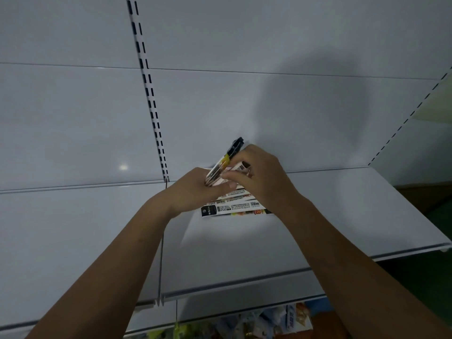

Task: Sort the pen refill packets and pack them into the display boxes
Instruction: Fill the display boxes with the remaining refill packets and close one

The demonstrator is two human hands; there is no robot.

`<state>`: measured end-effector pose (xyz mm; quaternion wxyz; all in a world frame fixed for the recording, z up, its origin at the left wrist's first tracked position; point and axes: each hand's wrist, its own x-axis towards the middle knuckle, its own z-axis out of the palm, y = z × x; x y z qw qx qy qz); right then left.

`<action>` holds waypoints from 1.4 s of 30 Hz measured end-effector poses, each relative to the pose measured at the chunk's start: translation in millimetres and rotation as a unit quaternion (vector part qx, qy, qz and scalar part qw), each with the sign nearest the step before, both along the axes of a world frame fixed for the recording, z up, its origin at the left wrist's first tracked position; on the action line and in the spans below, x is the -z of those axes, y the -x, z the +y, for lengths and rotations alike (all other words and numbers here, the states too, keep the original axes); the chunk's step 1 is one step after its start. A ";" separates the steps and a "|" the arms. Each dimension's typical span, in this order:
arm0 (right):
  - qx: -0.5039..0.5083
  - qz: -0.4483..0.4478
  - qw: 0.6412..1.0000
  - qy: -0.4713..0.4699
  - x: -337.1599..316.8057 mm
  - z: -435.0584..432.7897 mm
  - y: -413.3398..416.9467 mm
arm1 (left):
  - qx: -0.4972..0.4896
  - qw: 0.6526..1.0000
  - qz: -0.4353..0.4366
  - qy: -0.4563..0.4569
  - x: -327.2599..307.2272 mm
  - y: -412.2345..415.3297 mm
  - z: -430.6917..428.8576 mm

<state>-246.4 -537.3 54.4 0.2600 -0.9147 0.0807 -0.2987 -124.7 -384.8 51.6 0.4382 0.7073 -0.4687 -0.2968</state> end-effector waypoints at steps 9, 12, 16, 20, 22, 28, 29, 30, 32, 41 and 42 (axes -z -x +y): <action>0.049 0.188 0.978 -0.069 42.2 -18.3 32.7 | -0.069 0.996 0.036 0.043 21.4 -7.5 15.1; 0.022 0.241 0.970 -0.013 65.4 -26.7 47.1 | -0.095 0.994 -0.015 0.057 25.0 -9.4 20.5; 0.015 0.250 0.968 -0.030 83.8 -34.1 52.8 | -0.157 0.986 -0.042 0.045 33.2 -13.6 23.8; -0.014 0.234 0.972 -0.029 89.4 -38.7 54.4 | -0.169 0.984 -0.041 0.034 36.0 -12.2 26.4; -0.023 0.227 0.974 0.014 91.9 -36.7 52.9 | -0.169 0.984 -0.053 0.027 36.4 -10.3 27.0; -0.022 0.225 0.969 0.097 96.5 -30.7 50.1 | -0.191 0.981 -0.003 0.039 35.7 -0.6 28.4; -0.025 0.225 0.971 0.077 92.8 -30.7 51.8 | -0.196 0.980 0.005 0.042 36.2 -1.2 28.8; -0.025 0.224 0.973 0.051 88.5 -30.3 53.3 | -0.204 0.978 0.013 0.046 38.3 -3.1 29.1; -0.019 0.217 0.976 -0.015 78.1 -28.9 55.9 | -0.226 0.972 0.031 0.049 38.4 -4.1 30.2; -0.060 0.165 0.959 -0.221 46.0 -12.6 45.7 | -0.256 0.960 0.084 0.076 26.2 22.5 24.5; -0.069 0.159 0.958 -0.230 45.5 -9.5 42.8 | -0.262 0.959 0.081 0.075 25.4 25.2 25.0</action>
